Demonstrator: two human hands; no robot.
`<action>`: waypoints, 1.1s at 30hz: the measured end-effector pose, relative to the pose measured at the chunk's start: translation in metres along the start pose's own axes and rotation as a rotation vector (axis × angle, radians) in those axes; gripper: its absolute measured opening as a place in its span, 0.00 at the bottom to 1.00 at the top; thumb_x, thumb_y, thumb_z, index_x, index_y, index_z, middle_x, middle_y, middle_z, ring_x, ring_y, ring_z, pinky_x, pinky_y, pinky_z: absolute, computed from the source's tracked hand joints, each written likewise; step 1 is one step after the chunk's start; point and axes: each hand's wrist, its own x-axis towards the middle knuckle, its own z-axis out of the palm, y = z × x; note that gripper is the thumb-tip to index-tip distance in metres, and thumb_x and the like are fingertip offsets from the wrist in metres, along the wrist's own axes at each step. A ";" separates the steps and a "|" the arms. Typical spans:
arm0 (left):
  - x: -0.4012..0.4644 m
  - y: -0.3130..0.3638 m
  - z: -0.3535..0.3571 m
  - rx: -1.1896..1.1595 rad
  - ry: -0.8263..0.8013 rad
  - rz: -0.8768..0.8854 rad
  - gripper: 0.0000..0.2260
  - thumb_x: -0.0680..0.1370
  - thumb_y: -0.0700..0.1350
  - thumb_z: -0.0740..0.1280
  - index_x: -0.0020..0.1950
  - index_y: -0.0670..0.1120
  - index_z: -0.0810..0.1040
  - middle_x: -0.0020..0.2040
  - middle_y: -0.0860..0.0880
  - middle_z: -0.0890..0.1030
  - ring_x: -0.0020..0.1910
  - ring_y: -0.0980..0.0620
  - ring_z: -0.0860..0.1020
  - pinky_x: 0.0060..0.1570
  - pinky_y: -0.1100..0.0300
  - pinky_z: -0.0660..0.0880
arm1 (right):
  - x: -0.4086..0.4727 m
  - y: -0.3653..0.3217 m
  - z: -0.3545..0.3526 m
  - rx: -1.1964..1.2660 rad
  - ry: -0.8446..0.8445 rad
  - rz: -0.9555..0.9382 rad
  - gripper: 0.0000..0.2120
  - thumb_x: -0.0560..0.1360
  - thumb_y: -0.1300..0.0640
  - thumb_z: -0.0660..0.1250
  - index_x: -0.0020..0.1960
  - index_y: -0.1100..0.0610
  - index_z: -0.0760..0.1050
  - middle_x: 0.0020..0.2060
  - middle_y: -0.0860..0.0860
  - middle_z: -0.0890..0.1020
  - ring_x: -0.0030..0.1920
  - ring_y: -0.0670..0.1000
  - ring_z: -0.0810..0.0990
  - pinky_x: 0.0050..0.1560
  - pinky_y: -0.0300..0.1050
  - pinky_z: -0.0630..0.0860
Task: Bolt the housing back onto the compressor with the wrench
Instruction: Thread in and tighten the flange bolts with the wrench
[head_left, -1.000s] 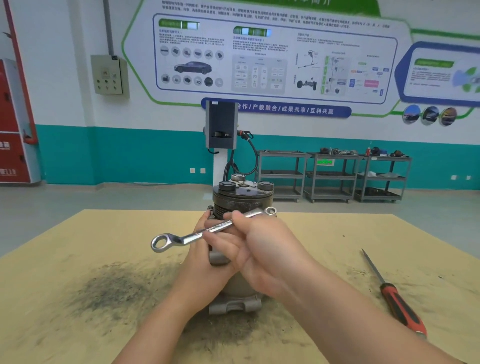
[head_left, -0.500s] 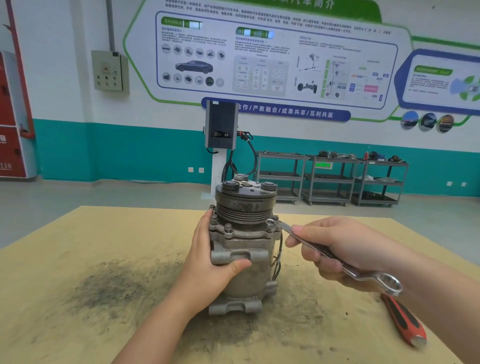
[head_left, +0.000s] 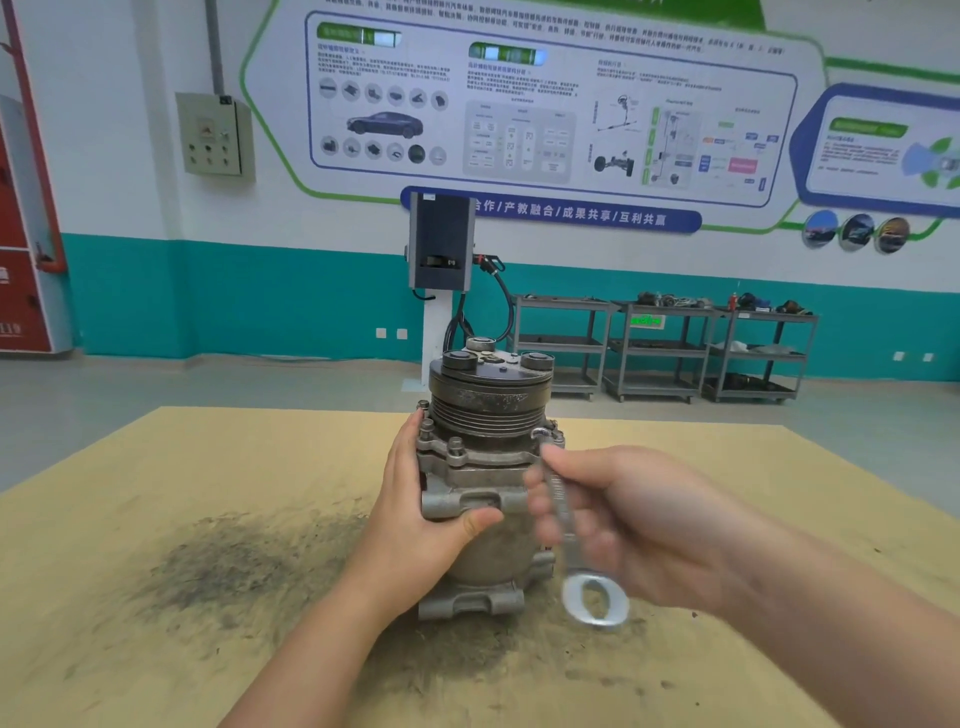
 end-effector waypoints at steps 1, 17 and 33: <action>0.001 -0.002 0.000 0.027 0.003 -0.017 0.48 0.64 0.57 0.78 0.76 0.66 0.53 0.75 0.56 0.68 0.71 0.56 0.70 0.70 0.48 0.69 | 0.007 0.008 0.010 0.076 0.010 -0.032 0.13 0.82 0.59 0.59 0.46 0.68 0.74 0.30 0.60 0.82 0.29 0.56 0.83 0.19 0.37 0.73; 0.001 0.001 -0.003 -0.008 -0.029 -0.034 0.48 0.61 0.65 0.76 0.73 0.74 0.50 0.71 0.65 0.69 0.69 0.64 0.69 0.69 0.51 0.69 | -0.008 0.003 -0.005 -0.290 0.186 -0.334 0.15 0.81 0.55 0.60 0.48 0.65 0.79 0.25 0.55 0.77 0.18 0.48 0.71 0.18 0.36 0.66; -0.003 0.012 -0.004 -0.030 -0.044 -0.046 0.49 0.58 0.71 0.74 0.73 0.72 0.52 0.72 0.69 0.65 0.66 0.76 0.63 0.70 0.54 0.66 | 0.011 -0.059 -0.066 -0.654 -0.075 0.037 0.14 0.71 0.50 0.67 0.46 0.60 0.83 0.23 0.49 0.69 0.16 0.44 0.64 0.21 0.36 0.52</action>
